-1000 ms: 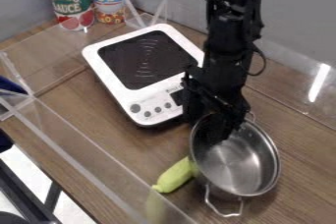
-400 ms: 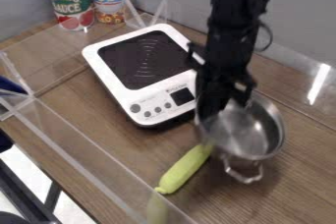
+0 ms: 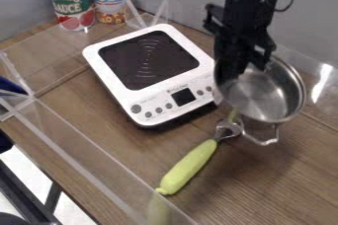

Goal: Remove silver pot from the white and black stove top and place it on the table

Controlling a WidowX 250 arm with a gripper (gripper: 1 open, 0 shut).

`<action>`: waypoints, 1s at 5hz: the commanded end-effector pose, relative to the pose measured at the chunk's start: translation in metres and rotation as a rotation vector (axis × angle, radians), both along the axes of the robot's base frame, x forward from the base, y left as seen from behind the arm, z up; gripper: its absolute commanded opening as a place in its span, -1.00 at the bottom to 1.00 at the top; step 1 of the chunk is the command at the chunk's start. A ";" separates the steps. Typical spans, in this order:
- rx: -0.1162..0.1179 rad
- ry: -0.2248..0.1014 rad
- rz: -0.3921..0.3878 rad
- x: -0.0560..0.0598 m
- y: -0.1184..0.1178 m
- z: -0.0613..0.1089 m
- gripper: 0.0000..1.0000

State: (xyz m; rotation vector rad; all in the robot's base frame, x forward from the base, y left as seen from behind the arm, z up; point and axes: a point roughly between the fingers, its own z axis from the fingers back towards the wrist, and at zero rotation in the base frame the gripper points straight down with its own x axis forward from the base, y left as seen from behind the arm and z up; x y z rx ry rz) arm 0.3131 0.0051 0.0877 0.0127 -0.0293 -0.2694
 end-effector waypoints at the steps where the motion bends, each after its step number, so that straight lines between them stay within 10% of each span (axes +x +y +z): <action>1: 0.018 -0.046 -0.027 0.014 0.014 -0.009 -1.00; 3: 0.047 -0.051 -0.033 0.019 0.051 -0.011 -1.00; 5: 0.051 -0.066 -0.037 0.008 0.006 -0.024 -1.00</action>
